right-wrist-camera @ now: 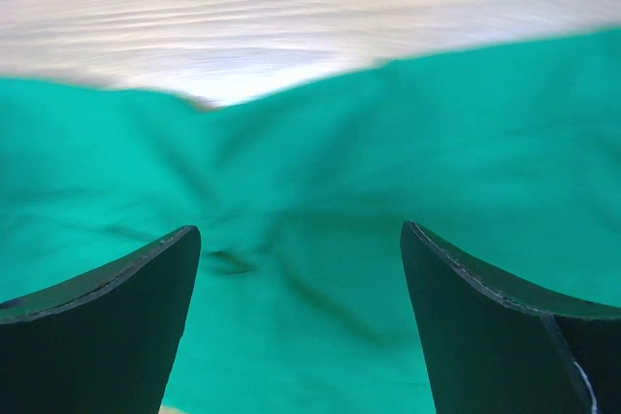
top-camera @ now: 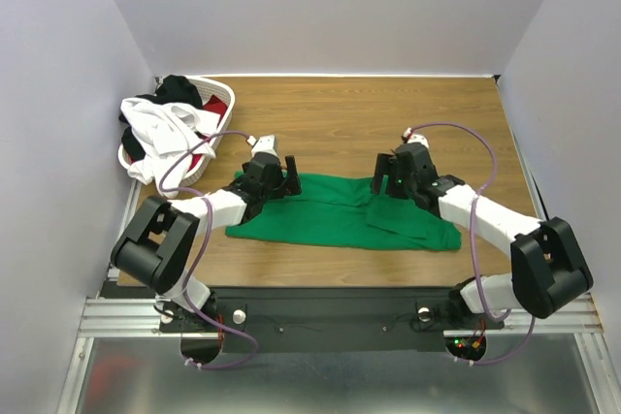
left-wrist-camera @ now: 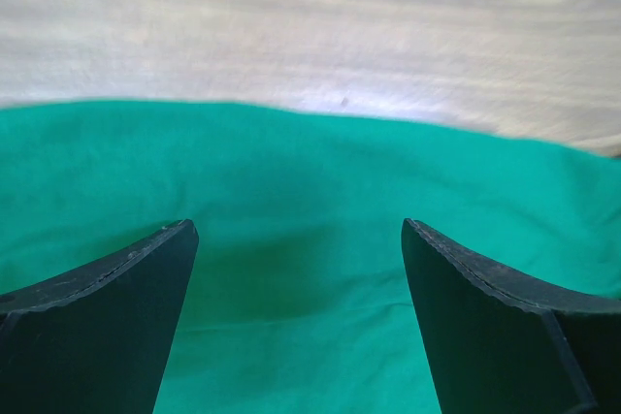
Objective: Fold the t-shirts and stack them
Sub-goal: Fold the tshirt
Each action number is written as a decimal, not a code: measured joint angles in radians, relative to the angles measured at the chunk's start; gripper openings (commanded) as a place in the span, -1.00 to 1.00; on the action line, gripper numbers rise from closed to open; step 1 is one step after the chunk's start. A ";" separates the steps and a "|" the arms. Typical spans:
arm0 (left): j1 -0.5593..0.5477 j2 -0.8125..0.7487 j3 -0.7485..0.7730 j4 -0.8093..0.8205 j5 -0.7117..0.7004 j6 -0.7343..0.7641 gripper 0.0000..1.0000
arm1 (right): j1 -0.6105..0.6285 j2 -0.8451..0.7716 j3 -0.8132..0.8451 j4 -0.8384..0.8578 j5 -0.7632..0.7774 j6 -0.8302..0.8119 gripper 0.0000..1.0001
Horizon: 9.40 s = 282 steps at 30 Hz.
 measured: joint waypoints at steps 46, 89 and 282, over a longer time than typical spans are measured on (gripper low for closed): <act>-0.188 -0.240 -0.298 0.103 -0.110 -0.267 0.97 | -0.428 0.862 0.872 -0.019 -0.160 -0.091 0.82; -0.327 0.011 -0.156 0.253 -0.063 -0.101 0.97 | -0.429 0.673 0.652 -0.141 -0.222 -0.148 0.87; -0.416 -0.046 0.006 -0.051 0.042 -0.159 -1.00 | 0.240 -0.140 -0.108 -0.327 0.065 0.332 -0.99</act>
